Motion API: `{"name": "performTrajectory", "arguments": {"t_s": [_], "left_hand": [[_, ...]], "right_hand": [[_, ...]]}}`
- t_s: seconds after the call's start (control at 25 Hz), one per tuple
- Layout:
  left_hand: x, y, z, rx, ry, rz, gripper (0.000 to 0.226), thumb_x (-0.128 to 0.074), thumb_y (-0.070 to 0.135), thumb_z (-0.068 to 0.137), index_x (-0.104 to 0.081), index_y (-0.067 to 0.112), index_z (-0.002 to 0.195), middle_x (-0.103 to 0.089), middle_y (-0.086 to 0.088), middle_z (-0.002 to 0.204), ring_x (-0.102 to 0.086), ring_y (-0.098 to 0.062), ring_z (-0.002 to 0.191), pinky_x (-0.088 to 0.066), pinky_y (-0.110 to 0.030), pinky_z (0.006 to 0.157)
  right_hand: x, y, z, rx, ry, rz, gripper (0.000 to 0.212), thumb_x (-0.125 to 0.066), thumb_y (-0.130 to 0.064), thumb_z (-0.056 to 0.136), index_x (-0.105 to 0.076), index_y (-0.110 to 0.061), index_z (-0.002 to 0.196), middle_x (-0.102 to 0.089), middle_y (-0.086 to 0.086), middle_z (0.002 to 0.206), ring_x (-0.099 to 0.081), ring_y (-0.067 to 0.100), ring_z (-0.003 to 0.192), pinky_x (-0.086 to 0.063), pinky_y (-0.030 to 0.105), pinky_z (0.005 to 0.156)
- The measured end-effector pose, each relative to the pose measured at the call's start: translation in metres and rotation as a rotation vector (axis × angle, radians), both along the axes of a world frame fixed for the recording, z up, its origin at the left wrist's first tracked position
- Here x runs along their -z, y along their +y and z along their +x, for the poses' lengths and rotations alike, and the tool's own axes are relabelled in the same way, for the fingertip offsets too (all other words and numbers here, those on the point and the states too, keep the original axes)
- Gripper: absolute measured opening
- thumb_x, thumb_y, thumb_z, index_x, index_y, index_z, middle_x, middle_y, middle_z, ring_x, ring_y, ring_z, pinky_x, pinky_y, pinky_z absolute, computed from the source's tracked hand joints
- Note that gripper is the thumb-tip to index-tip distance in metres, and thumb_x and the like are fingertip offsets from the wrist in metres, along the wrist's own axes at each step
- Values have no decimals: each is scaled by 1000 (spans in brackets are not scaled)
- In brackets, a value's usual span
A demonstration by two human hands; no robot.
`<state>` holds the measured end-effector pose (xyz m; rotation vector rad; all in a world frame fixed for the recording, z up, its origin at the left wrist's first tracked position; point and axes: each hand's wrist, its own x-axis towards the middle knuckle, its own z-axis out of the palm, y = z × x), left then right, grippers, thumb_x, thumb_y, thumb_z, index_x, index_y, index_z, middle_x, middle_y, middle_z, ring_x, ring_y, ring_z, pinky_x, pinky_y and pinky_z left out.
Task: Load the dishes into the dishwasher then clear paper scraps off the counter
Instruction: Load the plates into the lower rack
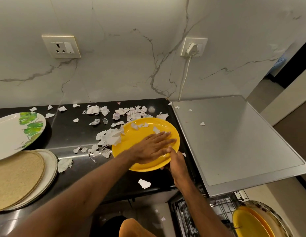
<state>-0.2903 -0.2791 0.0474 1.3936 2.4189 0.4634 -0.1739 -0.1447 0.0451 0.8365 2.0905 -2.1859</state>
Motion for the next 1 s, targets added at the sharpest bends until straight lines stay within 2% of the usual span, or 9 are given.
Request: {"name": "performTrajectory", "arguments": {"t_s": [0.12, 0.24, 0.36, 0.48, 0.56, 0.64, 0.68, 0.84, 1.0], "left_hand": [[18, -28, -33, -194, 31, -56, 64, -10, 75, 100, 7, 53, 158, 16, 11, 170, 15, -15, 157, 6, -48, 126], [28, -69, -57, -329, 135, -181, 70, -1, 80, 95, 16, 52, 156, 19, 12, 169, 16, -20, 157, 5, -56, 126], [33, -94, -64, -594, 119, -204, 71, -12, 76, 99, 13, 49, 159, 20, 3, 170, 15, -28, 157, 4, -58, 124], [31, -92, -63, -927, -26, -69, 73, -28, 66, 104, 5, 39, 163, 13, -6, 172, 4, -36, 158, -9, -61, 122], [28, -80, -61, -944, -136, 89, 65, -33, 55, 108, -17, 26, 164, -17, -13, 170, -22, -36, 154, -26, -59, 119], [18, -69, -61, -974, -294, 185, 59, -35, 51, 109, -40, 14, 154, -48, -16, 153, -48, -35, 137, -40, -51, 110], [13, -65, -61, -988, -347, 209, 58, -37, 51, 108, -46, 11, 149, -55, -16, 146, -54, -33, 130, -44, -48, 105], [-6, -47, -53, -952, -378, 336, 52, -38, 46, 109, -52, 9, 143, -59, -15, 137, -55, -23, 111, -44, -39, 90], [-18, -11, -44, -788, -399, 291, 55, -38, 46, 110, -45, 11, 151, -50, -14, 152, -49, -33, 135, -41, -46, 108]], "right_hand": [[1, 6, 8, 48, 4, -3, 26, -49, -46, 109, -65, -27, 116, -75, 7, 104, -74, 23, 94, -63, 43, 76], [1, 15, 12, 55, 2, -4, 24, -50, -47, 108, -60, -31, 123, -72, 0, 117, -71, 20, 104, -61, 34, 78], [-5, 19, 12, 74, 3, 0, 21, -48, -43, 110, -59, -31, 124, -71, -2, 115, -69, 14, 99, -56, 22, 66], [-3, 18, 12, 63, 1, 14, 19, -46, -41, 111, -58, -32, 122, -70, -3, 112, -69, 13, 96, -55, 17, 59], [0, 15, 11, 67, 8, 11, 21, -46, -45, 110, -60, -34, 122, -72, -1, 118, -70, 17, 103, -59, 26, 72], [4, 15, 10, 89, 18, -2, 24, -46, -48, 109, -61, -36, 125, -72, -2, 121, -70, 19, 109, -58, 32, 82], [4, 17, 10, 110, 18, -8, 25, -45, -48, 109, -61, -36, 125, -72, -4, 120, -69, 18, 109, -56, 32, 83], [6, 38, 17, 173, 28, 56, 22, -47, -48, 109, -66, -37, 113, -75, -8, 113, -72, 15, 102, -58, 33, 83], [9, 83, 34, 290, 75, 111, 18, -56, -37, 108, -71, -29, 116, -78, -6, 106, -74, 15, 97, -60, 35, 81]]}}
